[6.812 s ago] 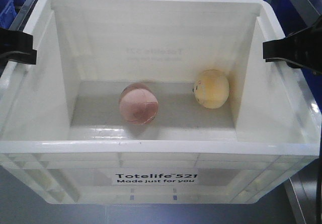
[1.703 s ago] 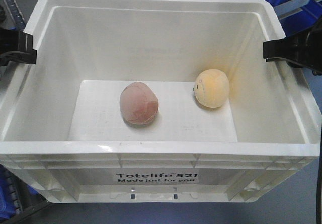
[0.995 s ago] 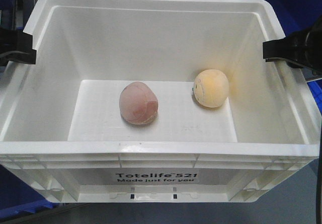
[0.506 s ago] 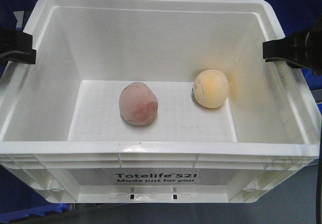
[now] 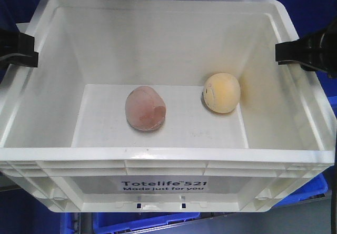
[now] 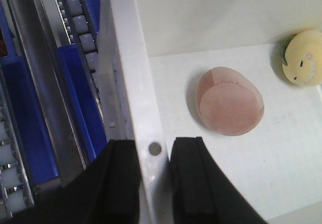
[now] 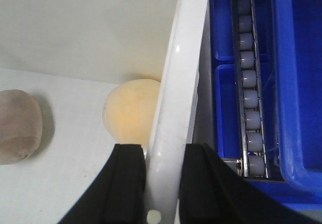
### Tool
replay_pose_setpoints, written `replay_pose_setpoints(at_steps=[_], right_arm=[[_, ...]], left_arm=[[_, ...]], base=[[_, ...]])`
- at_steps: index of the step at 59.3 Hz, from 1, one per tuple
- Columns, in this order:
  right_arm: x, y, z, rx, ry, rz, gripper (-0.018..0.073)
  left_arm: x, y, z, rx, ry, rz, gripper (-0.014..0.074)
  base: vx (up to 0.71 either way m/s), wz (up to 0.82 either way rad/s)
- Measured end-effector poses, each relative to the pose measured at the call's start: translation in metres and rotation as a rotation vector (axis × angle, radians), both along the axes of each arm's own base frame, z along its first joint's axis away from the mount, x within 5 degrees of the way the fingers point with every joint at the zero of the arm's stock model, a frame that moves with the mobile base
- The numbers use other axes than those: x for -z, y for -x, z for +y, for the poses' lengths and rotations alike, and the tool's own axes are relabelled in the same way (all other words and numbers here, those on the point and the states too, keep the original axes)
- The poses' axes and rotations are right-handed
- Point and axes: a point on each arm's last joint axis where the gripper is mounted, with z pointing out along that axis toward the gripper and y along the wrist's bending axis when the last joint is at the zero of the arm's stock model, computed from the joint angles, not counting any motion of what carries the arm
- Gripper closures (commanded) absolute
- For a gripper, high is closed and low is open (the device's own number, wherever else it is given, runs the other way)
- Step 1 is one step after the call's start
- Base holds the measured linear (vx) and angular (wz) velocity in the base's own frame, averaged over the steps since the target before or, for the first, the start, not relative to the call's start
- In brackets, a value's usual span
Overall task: Place moving items into box and shelve
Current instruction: 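Hold the crate with both grippers as the base aligns with the shelf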
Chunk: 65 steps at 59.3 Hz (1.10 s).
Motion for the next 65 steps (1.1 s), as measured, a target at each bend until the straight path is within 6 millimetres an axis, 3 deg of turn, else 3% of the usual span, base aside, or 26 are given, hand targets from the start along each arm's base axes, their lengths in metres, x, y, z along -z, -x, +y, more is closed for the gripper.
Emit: replay_pose_setpoints(at_steps=[65], right_arm=[[0.0000, 0.0000, 0.0000, 0.000, 0.000, 0.000, 0.0565]], left_arm=[[0.0000, 0.0000, 0.0000, 0.000, 0.000, 0.000, 0.0603]], base=[[0.02, 0.02]])
